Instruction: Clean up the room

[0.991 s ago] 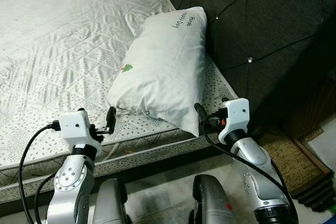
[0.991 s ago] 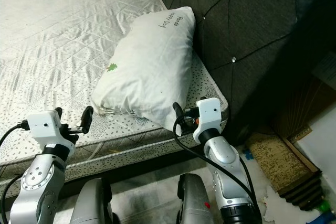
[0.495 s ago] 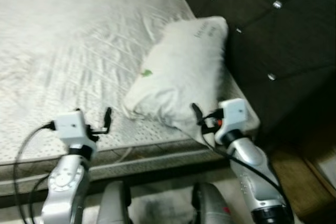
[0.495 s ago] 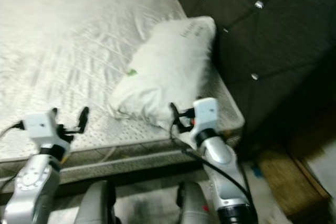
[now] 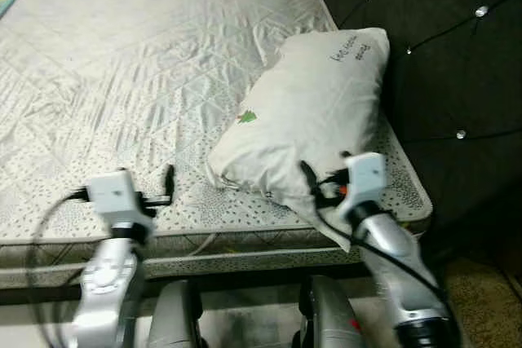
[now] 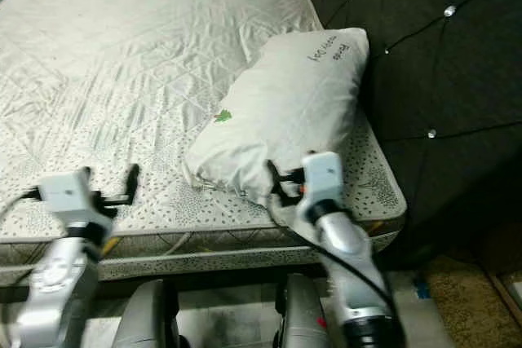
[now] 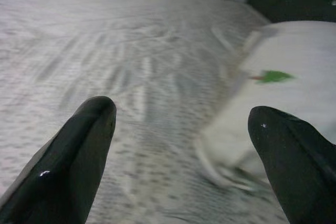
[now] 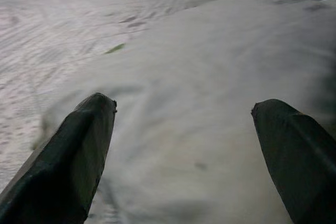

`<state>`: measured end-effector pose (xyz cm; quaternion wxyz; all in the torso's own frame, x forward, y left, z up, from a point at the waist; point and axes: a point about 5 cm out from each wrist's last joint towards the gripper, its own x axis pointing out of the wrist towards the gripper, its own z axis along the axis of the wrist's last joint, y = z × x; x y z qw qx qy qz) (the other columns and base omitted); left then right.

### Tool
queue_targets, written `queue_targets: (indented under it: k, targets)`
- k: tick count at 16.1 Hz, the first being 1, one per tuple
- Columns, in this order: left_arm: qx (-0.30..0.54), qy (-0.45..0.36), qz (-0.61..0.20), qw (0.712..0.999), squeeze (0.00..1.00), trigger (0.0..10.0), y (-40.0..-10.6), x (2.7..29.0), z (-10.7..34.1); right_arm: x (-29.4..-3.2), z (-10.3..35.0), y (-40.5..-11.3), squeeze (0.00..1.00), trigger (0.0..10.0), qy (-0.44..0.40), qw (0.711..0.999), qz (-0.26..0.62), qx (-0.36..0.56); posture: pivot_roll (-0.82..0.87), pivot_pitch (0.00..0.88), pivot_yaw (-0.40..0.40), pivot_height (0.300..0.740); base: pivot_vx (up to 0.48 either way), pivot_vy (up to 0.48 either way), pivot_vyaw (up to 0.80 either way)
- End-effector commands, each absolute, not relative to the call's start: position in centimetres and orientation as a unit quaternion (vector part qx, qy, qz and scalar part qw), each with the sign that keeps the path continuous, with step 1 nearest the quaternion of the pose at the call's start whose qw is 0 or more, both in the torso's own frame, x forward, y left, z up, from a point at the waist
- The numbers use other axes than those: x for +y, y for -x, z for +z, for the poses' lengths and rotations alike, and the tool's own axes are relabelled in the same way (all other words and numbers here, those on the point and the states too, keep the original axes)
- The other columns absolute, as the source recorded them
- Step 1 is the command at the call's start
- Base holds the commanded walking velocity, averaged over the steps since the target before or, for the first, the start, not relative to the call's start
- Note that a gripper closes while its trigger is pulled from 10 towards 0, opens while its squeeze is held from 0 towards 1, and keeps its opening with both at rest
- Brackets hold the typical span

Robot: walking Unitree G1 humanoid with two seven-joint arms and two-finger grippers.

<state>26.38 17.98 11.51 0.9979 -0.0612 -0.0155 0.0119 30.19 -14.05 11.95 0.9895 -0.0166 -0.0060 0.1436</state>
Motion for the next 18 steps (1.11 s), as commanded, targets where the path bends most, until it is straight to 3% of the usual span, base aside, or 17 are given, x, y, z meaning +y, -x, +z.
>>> queue_targets:
  k: [1,9,11,15,18]
  targets:
    - [-0.006,0.050,0.016,0.999,0.00,10.0,-26.2,18.3,11.2,-14.0,11.8,-30.1,0.00,10.0,0.011,0.990,0.144,-0.002,-0.13,0.131,-0.033,0.586,0.000,0.000,0.00]
    - [0.006,0.045,0.017,0.999,0.00,10.0,-25.7,18.2,11.0,-13.2,10.0,-31.7,0.00,10.0,0.020,0.988,0.130,0.074,-0.10,0.152,-0.040,0.586,0.000,0.000,0.00]
    - [0.015,0.040,0.023,0.999,0.00,10.0,-24.5,18.5,11.1,-12.5,10.7,-34.0,0.00,10.0,0.041,0.990,0.106,0.080,-0.05,0.185,-0.044,0.586,0.000,0.000,0.00]
    - [0.031,0.030,0.032,0.999,0.00,10.0,-23.1,19.3,10.9,-15.4,11.5,-36.2,0.00,10.0,0.074,0.993,0.006,0.091,-0.01,0.213,-0.041,0.586,0.000,0.000,0.00]
    - [0.040,0.023,0.029,0.999,0.00,10.0,-22.7,19.5,11.0,-17.5,9.9,-35.8,0.00,10.0,0.092,0.986,-0.032,0.133,-0.01,0.213,-0.035,0.586,0.000,0.000,0.00]
